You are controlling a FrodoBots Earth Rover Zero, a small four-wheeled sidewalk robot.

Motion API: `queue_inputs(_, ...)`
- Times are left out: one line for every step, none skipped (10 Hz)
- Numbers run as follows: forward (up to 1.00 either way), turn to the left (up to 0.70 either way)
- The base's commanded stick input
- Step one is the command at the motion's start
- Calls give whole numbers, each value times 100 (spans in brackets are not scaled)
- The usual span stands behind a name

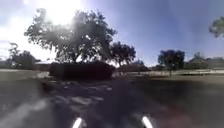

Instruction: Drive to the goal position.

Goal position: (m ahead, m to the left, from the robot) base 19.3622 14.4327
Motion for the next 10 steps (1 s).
queue_inputs(70,35)
queue_inputs(70,35)
queue_inputs(70,0)
queue_inputs(70,0)
queue_inputs(70,0)
queue_inputs(70,0)
queue_inputs(70,0)
queue_inputs(70,0)
queue_inputs(70,0)
queue_inputs(70,0)
